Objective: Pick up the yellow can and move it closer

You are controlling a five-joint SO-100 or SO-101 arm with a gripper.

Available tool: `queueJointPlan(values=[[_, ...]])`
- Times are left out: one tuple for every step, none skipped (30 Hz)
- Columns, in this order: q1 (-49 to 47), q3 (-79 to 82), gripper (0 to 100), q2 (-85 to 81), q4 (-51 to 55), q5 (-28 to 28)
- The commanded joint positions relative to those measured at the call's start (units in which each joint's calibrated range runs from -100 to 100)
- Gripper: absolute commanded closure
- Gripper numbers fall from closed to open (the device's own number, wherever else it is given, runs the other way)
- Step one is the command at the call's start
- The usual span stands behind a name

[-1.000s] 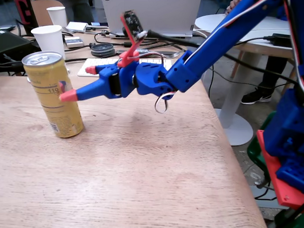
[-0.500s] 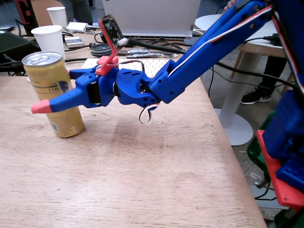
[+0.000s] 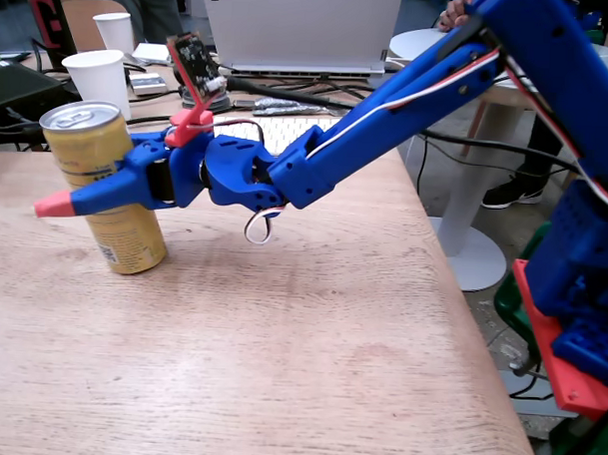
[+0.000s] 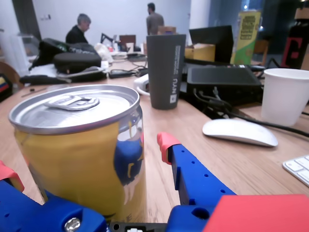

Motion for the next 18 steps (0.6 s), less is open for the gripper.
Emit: queueJointPlan(values=[[0.46,-4.70,42,-0.17,0.33,0.15],[0.46,-4.79,42,-0.17,0.33,0.15],[0.46,-4.79,42,-0.17,0.33,0.15],[0.29,-4.79,42,-0.17,0.41,0.15],[0.29,-4.79,42,-0.17,0.41,0.15],[0.29,-4.79,42,-0.17,0.82,0.15],[0.29,-4.79,45,-0.26,2.22,0.15],[0.29,-4.88,49,-0.77,4.10,0.15],[0.29,-4.88,53,-0.86,5.01,0.15],[0.29,-4.88,55,-0.86,5.09,0.15],[0.12,-4.88,55,-0.86,5.34,0.10],[0.12,-4.88,55,-0.94,5.34,0.10],[0.12,-4.88,55,-0.94,5.34,0.10],[0.12,-4.88,55,-0.94,5.42,0.10],[0.12,-4.88,55,-0.94,5.42,0.10],[0.12,-4.88,55,-0.94,5.50,0.05],[0.12,-4.88,55,-0.94,5.50,0.05],[0.12,-5.55,57,-0.94,5.50,0.05]])
